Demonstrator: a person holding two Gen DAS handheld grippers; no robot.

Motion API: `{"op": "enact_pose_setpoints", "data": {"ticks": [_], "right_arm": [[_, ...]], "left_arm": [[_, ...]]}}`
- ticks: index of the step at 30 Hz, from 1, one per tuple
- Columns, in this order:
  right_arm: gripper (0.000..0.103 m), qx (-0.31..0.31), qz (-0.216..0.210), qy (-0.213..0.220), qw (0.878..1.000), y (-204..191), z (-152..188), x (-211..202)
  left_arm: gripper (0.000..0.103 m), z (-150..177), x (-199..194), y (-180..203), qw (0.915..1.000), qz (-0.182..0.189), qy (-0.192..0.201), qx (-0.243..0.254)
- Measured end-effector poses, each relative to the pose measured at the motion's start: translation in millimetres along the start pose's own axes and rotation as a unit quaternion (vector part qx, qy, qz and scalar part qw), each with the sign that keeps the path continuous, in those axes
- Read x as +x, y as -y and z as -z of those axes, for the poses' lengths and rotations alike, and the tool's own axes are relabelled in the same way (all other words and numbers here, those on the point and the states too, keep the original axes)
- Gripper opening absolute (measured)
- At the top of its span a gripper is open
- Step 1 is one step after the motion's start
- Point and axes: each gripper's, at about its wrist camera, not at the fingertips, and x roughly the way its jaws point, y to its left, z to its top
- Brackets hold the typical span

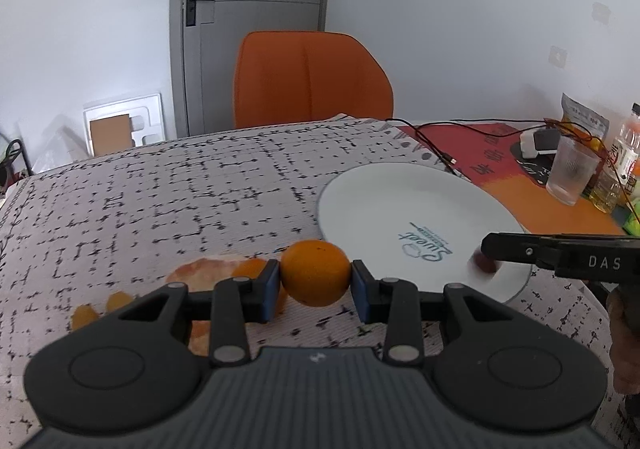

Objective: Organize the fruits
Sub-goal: 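Carry the red plum over the white plate and open the right tool while the left tool carries the orange, then lower the large orange onto the white plate and open the left tool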

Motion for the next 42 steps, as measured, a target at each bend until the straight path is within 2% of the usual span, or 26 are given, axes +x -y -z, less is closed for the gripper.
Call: {"op": "enact_pose_setpoints", "data": {"ticks": [5,11,18,26,28,30,34,38,42], "right_arm": [[0.029,0.008,-0.01,0.002,1.0,6.6,3.5,-4.5],[0.033,0.002,-0.006,0.013,1.0,10.2,6.5,-15.6],[0.034,0.011,0.005,0.02,1.0,21.9,6.0,-20.3],[0.045,0.016,0.012,0.026,0.999,24.5,8.1,-27.4],[0.045,0.014,0.014,0.026,0.999,22.6,8.0,-27.3],[0.047,0.013,0.01,0.028,0.999,20.2,7.6,-27.5],[0.06,0.006,0.014,0.028,0.999,13.3,6.9,-24.0],[0.069,0.005,0.015,0.023,1.0,6.3,5.8,-18.6],[0.088,-0.005,0.019,0.024,1.0,-2.0,4.9,-14.9]], "left_arm": [[0.036,-4.2,8.5,14.5,0.9999,0.003,-0.006,0.015],[0.036,-11.4,17.8,32.7,0.9994,0.01,-0.008,0.031],[0.037,-15.7,25.0,49.3,0.9988,0.021,-0.011,0.044],[0.041,-21.6,22.6,52.3,0.9989,0.012,-0.005,0.045],[0.044,-20.5,19.8,48.5,0.9989,0.002,-0.008,0.046],[0.051,-18.7,15.3,42.1,0.999,-0.01,-0.008,0.042],[0.063,-15.3,5.8,24.7,0.9992,-0.028,-0.009,0.026],[0.075,-11.1,-6.8,6.9,0.9986,-0.05,0.001,0.013],[0.085,-4.6,-19.2,-11.5,0.9972,-0.073,0.017,-0.011]]}}
